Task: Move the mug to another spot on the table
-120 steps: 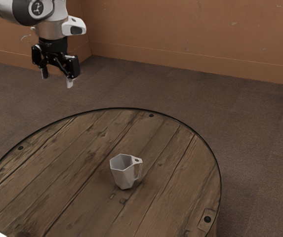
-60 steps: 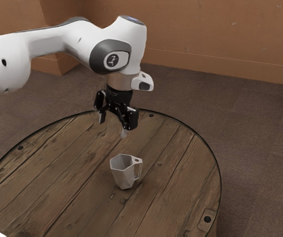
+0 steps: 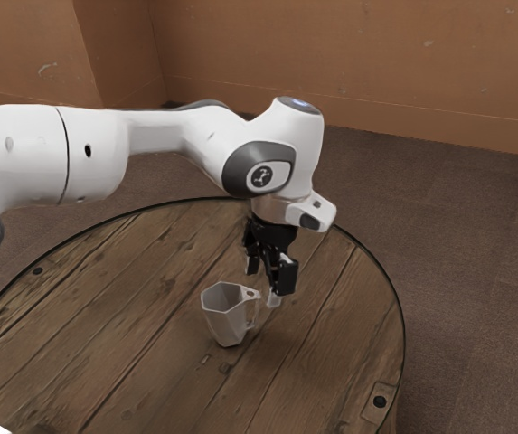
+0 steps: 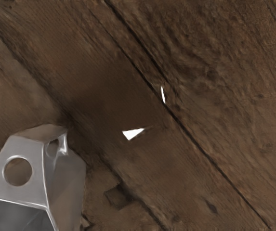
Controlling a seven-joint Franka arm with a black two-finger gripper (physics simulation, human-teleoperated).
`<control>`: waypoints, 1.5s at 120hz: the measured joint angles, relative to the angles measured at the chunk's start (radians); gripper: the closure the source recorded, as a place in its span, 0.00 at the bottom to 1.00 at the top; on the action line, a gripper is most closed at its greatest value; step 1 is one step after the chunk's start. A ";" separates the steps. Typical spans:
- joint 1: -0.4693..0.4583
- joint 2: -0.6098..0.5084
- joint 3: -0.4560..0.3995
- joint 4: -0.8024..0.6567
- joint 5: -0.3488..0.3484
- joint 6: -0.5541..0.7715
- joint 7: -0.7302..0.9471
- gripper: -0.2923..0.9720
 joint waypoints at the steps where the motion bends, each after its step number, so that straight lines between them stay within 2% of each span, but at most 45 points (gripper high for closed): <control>1: 0.002 0.004 0.000 0.001 0.002 0.001 0.006 0.23; 29: 0.055 0.100 0.001 0.083 0.049 0.022 0.163 0.23; 81: 0.070 0.180 0.001 0.091 0.058 0.082 0.368 0.23; 180: 0.091 0.243 0.011 0.066 0.054 0.159 0.482 0.23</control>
